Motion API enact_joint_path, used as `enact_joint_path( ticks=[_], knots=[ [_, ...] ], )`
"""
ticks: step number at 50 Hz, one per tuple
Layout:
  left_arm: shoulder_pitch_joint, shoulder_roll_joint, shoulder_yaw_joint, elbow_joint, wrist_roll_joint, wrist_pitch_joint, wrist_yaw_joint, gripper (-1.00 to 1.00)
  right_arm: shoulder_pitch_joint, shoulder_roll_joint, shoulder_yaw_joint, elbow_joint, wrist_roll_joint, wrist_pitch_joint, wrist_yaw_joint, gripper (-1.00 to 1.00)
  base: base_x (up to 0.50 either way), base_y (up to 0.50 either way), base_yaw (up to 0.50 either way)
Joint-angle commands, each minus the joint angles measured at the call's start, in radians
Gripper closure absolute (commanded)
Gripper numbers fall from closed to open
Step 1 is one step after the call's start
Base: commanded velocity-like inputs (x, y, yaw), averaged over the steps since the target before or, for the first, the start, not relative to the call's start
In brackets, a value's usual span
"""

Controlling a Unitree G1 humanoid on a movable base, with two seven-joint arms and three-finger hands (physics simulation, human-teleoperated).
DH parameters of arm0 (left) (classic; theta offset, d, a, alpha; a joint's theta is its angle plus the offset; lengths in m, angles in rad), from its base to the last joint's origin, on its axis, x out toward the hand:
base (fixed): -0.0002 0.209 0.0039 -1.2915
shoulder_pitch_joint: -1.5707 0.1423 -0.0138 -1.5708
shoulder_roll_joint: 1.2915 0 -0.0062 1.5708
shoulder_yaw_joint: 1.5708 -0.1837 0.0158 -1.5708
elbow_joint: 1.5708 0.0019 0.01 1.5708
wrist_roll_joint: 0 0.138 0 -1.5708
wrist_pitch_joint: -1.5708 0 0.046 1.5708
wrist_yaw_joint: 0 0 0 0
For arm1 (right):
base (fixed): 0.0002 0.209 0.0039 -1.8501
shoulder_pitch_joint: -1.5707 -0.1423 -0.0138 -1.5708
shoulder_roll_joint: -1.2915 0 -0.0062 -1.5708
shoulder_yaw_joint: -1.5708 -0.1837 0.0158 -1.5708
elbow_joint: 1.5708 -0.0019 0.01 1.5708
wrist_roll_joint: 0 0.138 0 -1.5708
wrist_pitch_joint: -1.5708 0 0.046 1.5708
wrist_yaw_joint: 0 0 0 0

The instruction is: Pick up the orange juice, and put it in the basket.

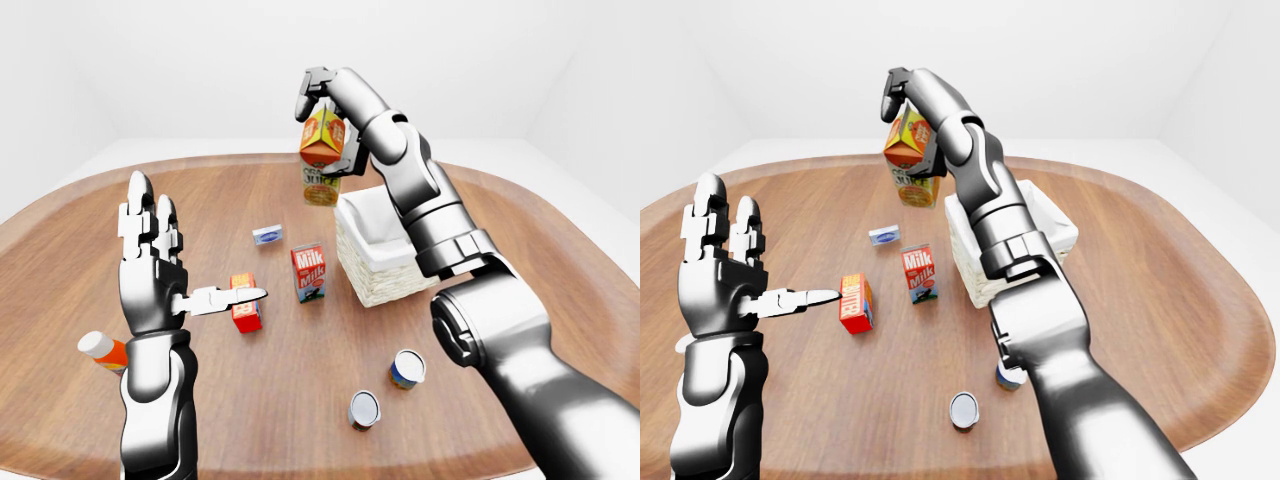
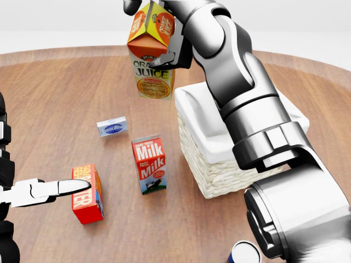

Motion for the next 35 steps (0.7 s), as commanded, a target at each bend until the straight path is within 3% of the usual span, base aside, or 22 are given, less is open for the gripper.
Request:
enact_joint_path(
  ticks=[1,35],
  knots=[
    [0.000,0.000,0.000,0.000,0.000,0.000,0.000,-1.00,-0.058,-0.036,-0.025,0.065,-0.008,-0.017,-0.033,1.00,0.00,0.00,0.00],
    [0.000,0.000,0.000,0.000,0.000,0.000,0.000,-1.00,-0.123,-0.118,-0.052,0.257,0.024,-0.050,-0.086,1.00,0.00,0.00,0.00]
  ],
)
